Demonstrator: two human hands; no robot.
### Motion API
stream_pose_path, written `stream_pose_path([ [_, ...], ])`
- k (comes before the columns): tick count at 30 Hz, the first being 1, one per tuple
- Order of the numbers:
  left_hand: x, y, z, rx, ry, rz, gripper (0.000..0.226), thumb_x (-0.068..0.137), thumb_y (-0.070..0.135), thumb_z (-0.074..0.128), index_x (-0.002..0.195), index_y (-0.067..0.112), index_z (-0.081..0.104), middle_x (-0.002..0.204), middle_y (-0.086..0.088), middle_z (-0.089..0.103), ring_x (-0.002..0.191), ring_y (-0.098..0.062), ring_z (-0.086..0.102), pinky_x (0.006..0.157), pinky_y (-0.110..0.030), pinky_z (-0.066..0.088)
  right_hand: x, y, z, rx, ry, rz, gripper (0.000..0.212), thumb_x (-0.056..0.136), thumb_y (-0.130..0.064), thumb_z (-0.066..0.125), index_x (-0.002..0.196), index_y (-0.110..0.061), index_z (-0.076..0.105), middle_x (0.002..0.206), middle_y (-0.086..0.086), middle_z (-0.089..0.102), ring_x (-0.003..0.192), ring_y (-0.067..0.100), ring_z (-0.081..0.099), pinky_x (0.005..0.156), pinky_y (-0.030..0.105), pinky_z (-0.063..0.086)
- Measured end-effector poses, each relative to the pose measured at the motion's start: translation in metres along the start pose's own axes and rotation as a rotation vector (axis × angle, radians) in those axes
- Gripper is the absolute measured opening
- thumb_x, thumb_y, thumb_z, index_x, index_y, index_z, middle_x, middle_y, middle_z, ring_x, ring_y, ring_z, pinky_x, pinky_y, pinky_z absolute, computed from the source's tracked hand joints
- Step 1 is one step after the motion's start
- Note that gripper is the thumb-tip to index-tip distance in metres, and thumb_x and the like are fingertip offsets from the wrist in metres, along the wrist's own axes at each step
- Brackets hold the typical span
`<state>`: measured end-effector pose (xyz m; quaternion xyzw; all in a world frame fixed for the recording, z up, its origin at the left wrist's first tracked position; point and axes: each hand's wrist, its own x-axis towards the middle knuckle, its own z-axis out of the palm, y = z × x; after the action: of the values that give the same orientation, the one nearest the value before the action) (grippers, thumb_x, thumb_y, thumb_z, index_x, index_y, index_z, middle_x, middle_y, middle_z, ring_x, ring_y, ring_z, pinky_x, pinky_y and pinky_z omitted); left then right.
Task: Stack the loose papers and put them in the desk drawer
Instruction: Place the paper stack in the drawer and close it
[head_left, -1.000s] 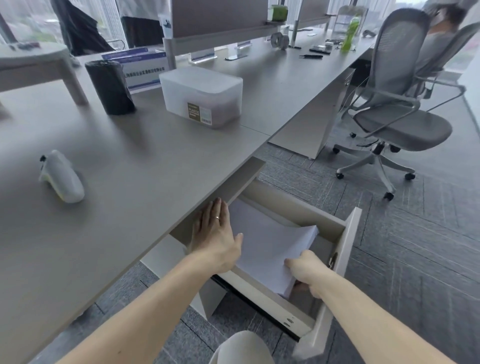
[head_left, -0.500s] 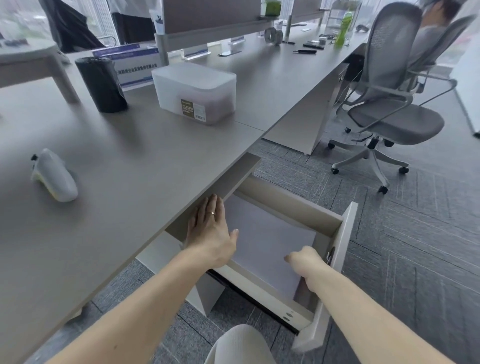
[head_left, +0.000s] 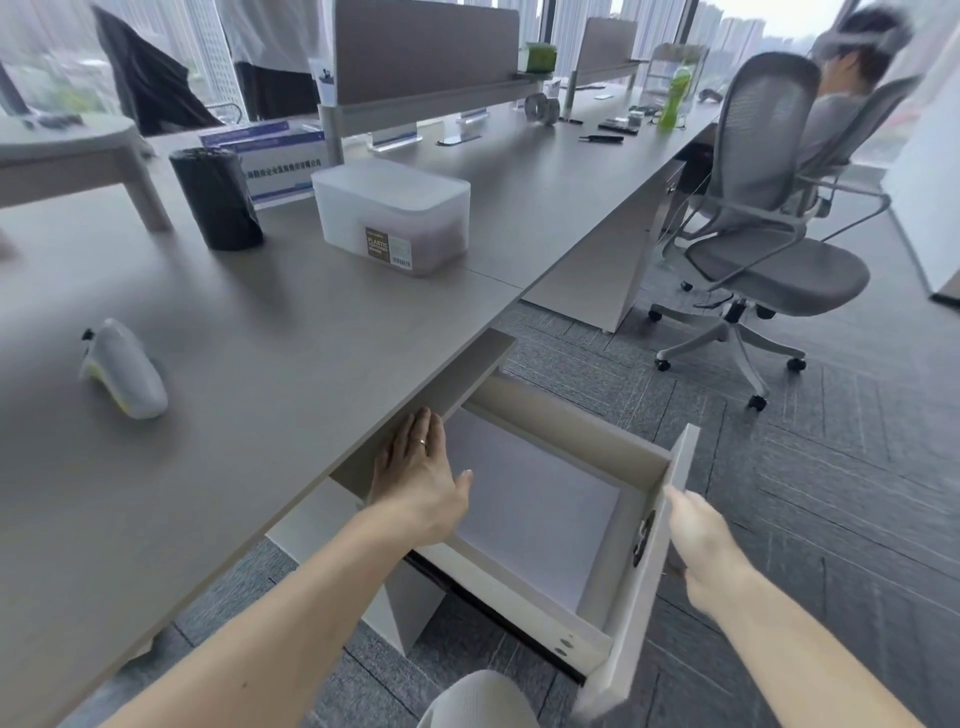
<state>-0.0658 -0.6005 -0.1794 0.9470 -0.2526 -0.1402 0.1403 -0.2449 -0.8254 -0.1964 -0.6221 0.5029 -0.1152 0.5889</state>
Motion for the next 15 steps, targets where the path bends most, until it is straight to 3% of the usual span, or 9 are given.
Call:
stream_pose_path([
  [3,-0.001,0.001,-0.002,-0.026,-0.018,-0.005,0.087,0.102,0.057,0.031,0.165,0.012,-0.009,0.174,-0.002,-0.014,0.161,-0.017,-0.014,0.129,-0.042,-0.005,-0.002,-0.009,0.017,0.07,-0.027,0.05,0.039,0.107,-0.03,0.036,0.137,-0.013,0.054,0.15,0.014,0.052,0.138,0.033,0.047,0.118,0.052,0.033],
  [7,-0.001,0.003,-0.003,-0.053,-0.026,-0.009,0.094,0.097,0.069,0.026,0.165,0.014,-0.009,0.174,0.0,-0.016,0.16,-0.015,-0.017,0.128,-0.039,-0.009,0.01,-0.01,0.042,0.18,-0.131,0.095,0.045,0.098,-0.044,0.036,0.132,-0.024,0.057,0.147,0.01,0.057,0.127,0.033,0.056,0.105,0.061,0.045],
  [10,-0.001,0.001,-0.004,-0.046,-0.042,-0.005,0.113,0.085,0.085,0.028,0.165,0.015,-0.011,0.174,0.0,-0.018,0.16,-0.016,-0.018,0.129,-0.041,-0.009,0.003,-0.026,0.068,0.243,-0.207,0.138,0.043,0.103,-0.041,0.034,0.138,-0.028,0.055,0.139,0.004,0.059,0.117,0.032,0.059,0.086,0.064,0.057],
  [12,-0.003,-0.001,-0.004,-0.037,-0.056,-0.001,0.129,0.072,0.095,0.031,0.164,0.017,-0.014,0.173,0.001,-0.02,0.16,-0.016,-0.019,0.129,-0.043,-0.007,0.001,-0.034,0.084,0.272,-0.256,0.166,0.046,0.102,-0.044,0.036,0.143,-0.03,0.052,0.143,0.003,0.056,0.118,0.031,0.058,0.076,0.065,0.059],
  [14,-0.003,-0.001,-0.003,-0.028,-0.049,0.008,0.135,0.067,0.098,0.032,0.164,0.017,-0.014,0.173,0.0,-0.02,0.16,-0.017,-0.018,0.129,-0.044,-0.005,0.003,-0.038,0.1,0.298,-0.284,0.203,0.052,0.1,-0.047,0.039,0.148,-0.03,0.05,0.144,0.006,0.057,0.118,0.032,0.06,0.069,0.061,0.061],
  [15,-0.002,-0.002,-0.003,-0.025,-0.04,0.009,0.135,0.067,0.098,0.032,0.164,0.017,-0.014,0.173,0.0,-0.02,0.16,-0.016,-0.018,0.129,-0.044,-0.005,0.003,-0.041,0.108,0.308,-0.288,0.212,0.051,0.101,-0.046,0.039,0.148,-0.028,0.05,0.134,0.005,0.061,0.11,0.029,0.062,0.069,0.059,0.062],
])
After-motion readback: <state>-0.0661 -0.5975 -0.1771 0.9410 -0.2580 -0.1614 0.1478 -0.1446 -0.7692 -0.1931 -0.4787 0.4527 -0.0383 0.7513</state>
